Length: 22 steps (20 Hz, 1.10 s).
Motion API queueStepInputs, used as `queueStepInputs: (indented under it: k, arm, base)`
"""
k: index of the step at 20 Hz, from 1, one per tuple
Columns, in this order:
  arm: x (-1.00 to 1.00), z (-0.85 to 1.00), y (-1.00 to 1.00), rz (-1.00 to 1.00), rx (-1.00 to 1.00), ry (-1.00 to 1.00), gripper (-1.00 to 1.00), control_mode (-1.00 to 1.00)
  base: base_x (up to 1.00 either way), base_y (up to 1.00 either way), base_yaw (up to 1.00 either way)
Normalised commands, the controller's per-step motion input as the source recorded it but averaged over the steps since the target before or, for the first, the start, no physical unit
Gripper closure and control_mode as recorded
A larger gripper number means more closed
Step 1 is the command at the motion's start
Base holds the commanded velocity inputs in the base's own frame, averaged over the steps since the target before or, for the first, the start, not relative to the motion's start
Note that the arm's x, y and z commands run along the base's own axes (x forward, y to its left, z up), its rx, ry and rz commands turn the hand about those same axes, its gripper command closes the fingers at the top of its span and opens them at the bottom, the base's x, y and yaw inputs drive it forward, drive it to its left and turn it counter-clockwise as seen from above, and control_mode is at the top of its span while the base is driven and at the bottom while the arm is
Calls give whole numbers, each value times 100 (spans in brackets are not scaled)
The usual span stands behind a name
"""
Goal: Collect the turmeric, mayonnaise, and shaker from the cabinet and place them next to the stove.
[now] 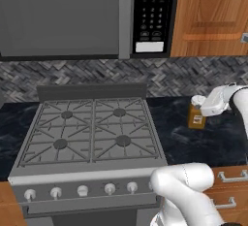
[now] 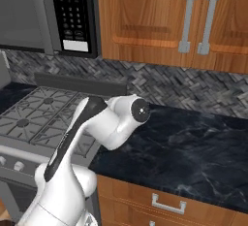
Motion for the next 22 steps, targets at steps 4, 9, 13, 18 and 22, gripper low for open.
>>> queueStepInputs:
  k: [4, 9, 13, 18, 22]
  arm:
    - [87, -37, -21, 23, 4, 0, 100, -100]
    - [75, -41, -24, 20, 0, 0, 100, -100]
    - [69, -39, -18, 14, 0, 0, 100, -100]
    - [62, -31, -1, 7, 0, 0, 100, -100]
    - [55, -31, 0, 1, 0, 0, 100, -100]
  base:
    - [0, 0, 0]
    - [0, 0, 0]
    - [0, 0, 0]
    - [0, 0, 0]
    - [0, 0, 0]
